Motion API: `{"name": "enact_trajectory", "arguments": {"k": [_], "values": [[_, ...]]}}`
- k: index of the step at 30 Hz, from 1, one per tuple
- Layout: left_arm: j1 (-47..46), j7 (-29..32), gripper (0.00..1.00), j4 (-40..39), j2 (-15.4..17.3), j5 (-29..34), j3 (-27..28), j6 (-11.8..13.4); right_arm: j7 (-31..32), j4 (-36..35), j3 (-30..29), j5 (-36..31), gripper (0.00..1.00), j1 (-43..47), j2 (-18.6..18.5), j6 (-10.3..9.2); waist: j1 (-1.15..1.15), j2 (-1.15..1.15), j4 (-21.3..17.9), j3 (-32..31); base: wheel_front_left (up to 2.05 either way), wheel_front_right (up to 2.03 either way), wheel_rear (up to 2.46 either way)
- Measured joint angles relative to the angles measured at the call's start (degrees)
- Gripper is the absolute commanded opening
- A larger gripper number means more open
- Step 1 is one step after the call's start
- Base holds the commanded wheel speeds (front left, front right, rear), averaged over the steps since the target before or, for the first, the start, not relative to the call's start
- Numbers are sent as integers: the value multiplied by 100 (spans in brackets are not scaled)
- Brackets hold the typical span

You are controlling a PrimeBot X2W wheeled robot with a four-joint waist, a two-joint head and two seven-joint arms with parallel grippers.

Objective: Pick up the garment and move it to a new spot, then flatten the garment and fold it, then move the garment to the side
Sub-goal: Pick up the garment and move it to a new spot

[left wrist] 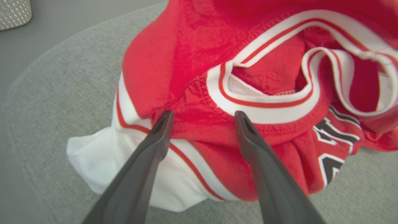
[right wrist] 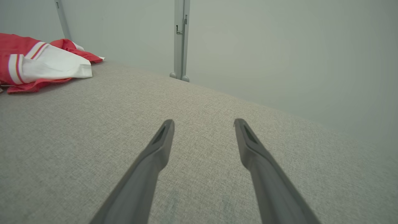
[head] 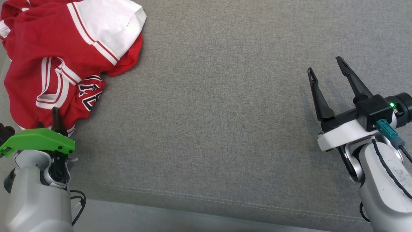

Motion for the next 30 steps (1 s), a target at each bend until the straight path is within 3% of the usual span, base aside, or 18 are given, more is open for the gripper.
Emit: {"name": "enact_trajectory", "arguments": {"k": [12, 13, 14, 15, 16, 30], "values": [[-380, 271, 100, 533, 56, -21, -1, 24, 0, 5, -14, 0, 100, -34, -11, -1, 0, 0, -29, 79, 0, 0, 0], [-401, 296, 76, 576, 71, -21, -2, 24, 0, 5, -14, 1, 100, -35, -13, -1, 0, 0, -31, 84, 0, 0, 0], [-426, 322, 45, 619, 82, -23, -11, 23, 0, 7, -14, 1, 100, -35, -15, -1, 0, 0, -33, 89, 0, 0, 0], [-449, 337, 30, 651, 92, -33, -14, 23, 0, 7, -14, 1, 100, -35, -18, -1, 0, 0, -36, 94, 0, 0, 0], [-467, 341, 2, 684, 101, -43, -18, 23, 0, 10, -15, 1, 100, -35, -19, -1, 0, 0, -38, 97, 0, 0, 0], [-499, 123, 0, 893, 48, 15, -304, -236, 0, 155, -15, 30, 100, -33, 26, -27, 0, 0, -36, -140, 0, 0, 0]]}}
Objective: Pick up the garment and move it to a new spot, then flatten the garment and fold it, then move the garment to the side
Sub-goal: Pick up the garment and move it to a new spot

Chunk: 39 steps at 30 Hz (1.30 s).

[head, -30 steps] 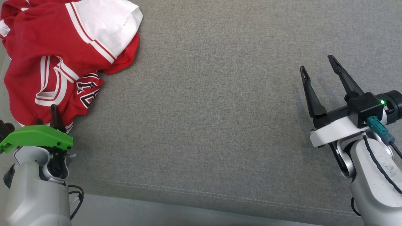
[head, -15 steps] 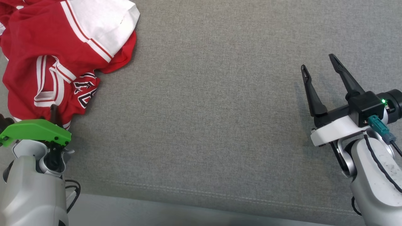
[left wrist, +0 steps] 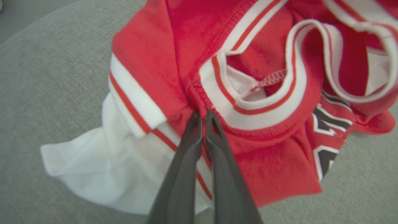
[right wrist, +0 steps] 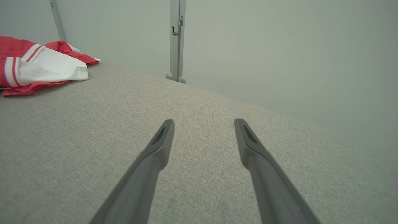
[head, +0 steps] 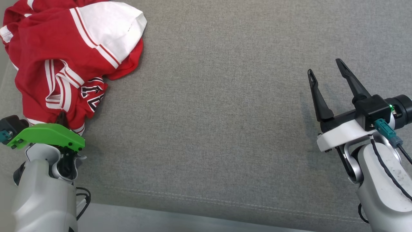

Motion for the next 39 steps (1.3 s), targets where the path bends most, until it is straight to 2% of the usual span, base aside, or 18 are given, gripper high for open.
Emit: {"name": "enact_trajectory", "arguments": {"k": [11, 20, 32, 39], "values": [[3, -312, 0, -16, -107, 137, -371, -138, 0, 122, 97, 46, 100, 62, 175, 2, 0, 0, -4, -342, 0, 0, 0], [164, -394, 0, -43, -196, 137, -694, -178, 0, 201, 223, 168, 100, 225, 390, 20, 0, 0, -160, -665, 0, 0, 0], [567, -386, 0, -119, -233, 135, -1272, -203, 0, 249, 325, 235, 100, 377, 580, 20, 0, 0, -726, -967, 0, 0, 0], [628, -331, 0, -459, -227, -59, -1897, -204, 0, 254, 326, 260, 100, 508, 657, -4, 0, 0, -1184, -1063, 0, 0, 0]]}}
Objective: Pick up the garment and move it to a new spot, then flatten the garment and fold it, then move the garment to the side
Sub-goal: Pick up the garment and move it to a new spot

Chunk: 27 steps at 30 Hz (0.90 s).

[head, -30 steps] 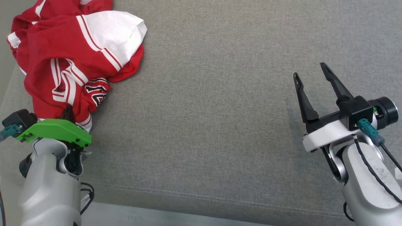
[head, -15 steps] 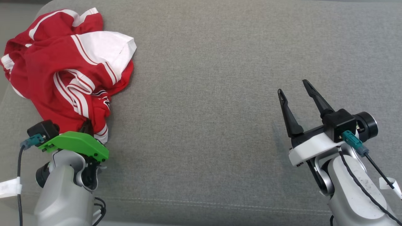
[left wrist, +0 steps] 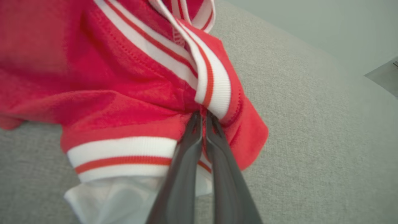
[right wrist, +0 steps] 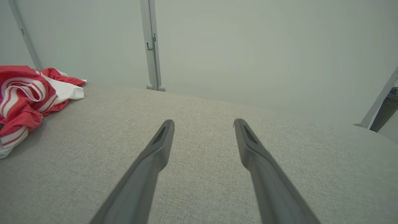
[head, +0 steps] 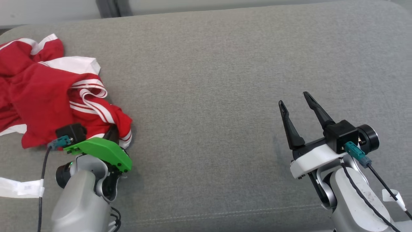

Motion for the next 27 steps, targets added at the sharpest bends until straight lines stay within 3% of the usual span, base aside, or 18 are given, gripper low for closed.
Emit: {"name": "enact_trajectory", "arguments": {"k": [27], "values": [[327, 199, 0, -1730, 57, -982, -2774, 0, 0, -12, -37, 77, 100, 214, 115, -49, 0, 0, -1962, -142, 0, 0, 0]]}}
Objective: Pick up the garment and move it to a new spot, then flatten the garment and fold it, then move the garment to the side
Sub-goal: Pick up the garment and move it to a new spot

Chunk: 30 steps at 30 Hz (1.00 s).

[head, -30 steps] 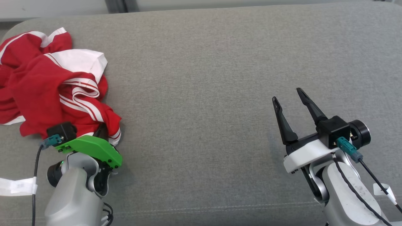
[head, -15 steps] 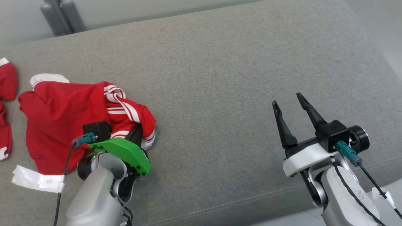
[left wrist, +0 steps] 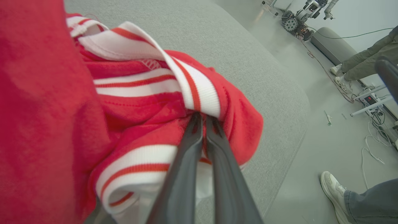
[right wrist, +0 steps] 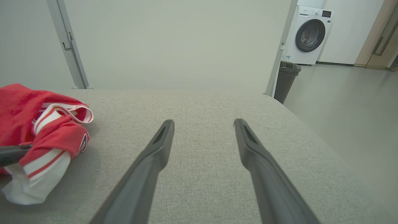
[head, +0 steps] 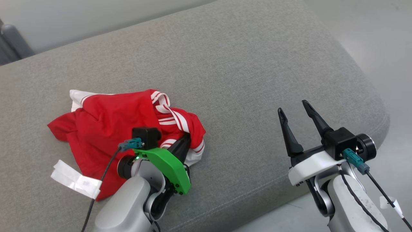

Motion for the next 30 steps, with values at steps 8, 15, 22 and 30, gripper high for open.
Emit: {"name": "enact_trajectory", "arguments": {"k": [8, 15, 22, 30], "values": [[113, 55, 0, -177, 51, -2, -572, 122, 0, -38, -46, 10, 100, 107, 30, -2, 0, 0, -435, 33, 0, 0, 0], [113, 107, 0, -260, 65, -99, -878, 282, 0, -116, -176, 43, 100, 116, 62, -56, 0, 0, -545, 175, 0, 0, 0], [113, 204, 0, -288, 68, -249, -1157, 365, 0, -134, -245, 43, 100, 134, 67, -102, 0, 0, -395, 228, 0, 0, 0], [113, 234, 0, -204, 66, -240, -1266, 465, 0, -136, -279, 43, 100, 135, 67, -101, 0, 0, -135, 220, 0, 0, 0]]}}
